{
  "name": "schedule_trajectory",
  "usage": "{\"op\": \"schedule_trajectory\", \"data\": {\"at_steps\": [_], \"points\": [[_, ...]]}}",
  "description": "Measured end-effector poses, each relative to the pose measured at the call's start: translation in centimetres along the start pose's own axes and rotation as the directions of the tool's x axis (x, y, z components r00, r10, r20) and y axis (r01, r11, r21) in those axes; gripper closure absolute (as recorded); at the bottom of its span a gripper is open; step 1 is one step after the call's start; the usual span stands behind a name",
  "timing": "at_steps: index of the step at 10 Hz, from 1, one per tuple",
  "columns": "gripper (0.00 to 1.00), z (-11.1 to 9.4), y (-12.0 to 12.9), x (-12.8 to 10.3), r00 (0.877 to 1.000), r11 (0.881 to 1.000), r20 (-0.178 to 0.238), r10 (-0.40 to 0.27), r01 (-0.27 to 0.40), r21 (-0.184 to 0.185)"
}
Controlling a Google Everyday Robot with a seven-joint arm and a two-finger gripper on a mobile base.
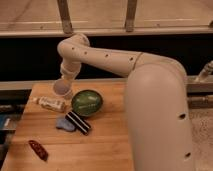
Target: Place the ceramic cup in the ceramic bowl
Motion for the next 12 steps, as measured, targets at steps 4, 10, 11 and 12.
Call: {"op": "schedule_trajectory", "data": {"at_steps": [4, 10, 11, 12], "points": [[1.0, -1.0, -1.8, 4.2, 0.994, 0.994, -0.012, 0.106, -0.106, 0.0], [1.0, -0.7, -1.9, 4.2, 0.993, 0.993, -0.014, 0.114, -0.114, 0.001], [1.0, -0.2, -2.5, 4.7, 0.991, 0.991, -0.009, 0.137, -0.137, -0.001], [1.0, 0.2, -3.4, 5.4, 0.987, 0.987, -0.009, 0.16, -0.16, 0.005]]}}
